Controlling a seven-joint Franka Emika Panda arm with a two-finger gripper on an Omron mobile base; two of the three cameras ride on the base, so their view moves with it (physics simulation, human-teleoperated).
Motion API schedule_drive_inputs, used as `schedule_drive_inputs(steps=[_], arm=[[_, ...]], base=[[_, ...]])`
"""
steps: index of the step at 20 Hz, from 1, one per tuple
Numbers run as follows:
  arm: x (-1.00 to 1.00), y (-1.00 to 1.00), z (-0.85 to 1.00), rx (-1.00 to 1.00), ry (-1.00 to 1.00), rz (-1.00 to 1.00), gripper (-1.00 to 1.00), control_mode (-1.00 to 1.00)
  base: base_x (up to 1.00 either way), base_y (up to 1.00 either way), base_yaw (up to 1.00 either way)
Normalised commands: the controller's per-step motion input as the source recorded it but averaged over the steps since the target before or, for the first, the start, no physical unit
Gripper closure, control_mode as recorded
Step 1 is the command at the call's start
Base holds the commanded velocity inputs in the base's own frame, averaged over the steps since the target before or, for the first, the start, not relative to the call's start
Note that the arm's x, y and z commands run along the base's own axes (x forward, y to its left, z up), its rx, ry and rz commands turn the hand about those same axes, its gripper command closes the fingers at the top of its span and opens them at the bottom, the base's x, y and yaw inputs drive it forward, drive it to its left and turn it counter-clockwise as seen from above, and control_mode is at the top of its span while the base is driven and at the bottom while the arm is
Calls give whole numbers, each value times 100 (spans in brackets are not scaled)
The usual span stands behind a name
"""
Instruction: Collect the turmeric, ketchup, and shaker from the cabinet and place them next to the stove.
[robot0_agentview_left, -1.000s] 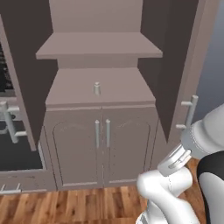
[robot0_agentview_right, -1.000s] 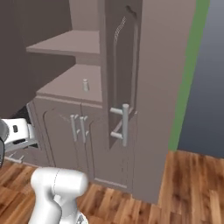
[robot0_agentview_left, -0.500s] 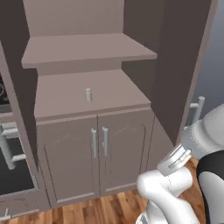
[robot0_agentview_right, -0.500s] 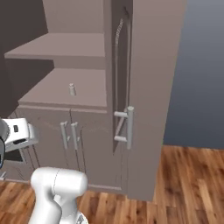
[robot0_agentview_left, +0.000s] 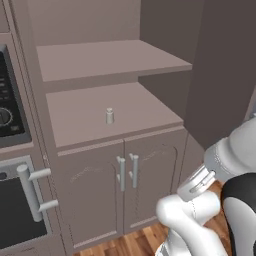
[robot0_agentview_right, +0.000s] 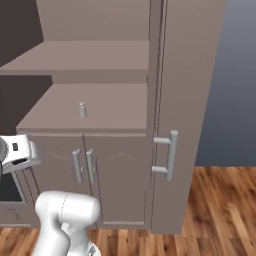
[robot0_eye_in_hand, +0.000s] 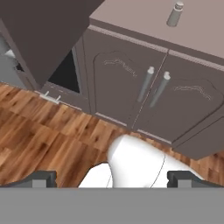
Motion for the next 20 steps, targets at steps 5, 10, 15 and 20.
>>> schedule_drive_inputs(steps=[5, 10, 15, 20], arm=[[64, 7, 1, 0, -2, -11, -100, -100], [67, 2, 0, 3, -8, -4, -100, -100], [69, 0, 0, 6, -14, 0, -100, -100], [68, 5, 0, 6, -13, 0, -100, -100]], base=[[0, 0, 0], [0, 0, 0], [0, 0, 0], [0, 0, 0]])
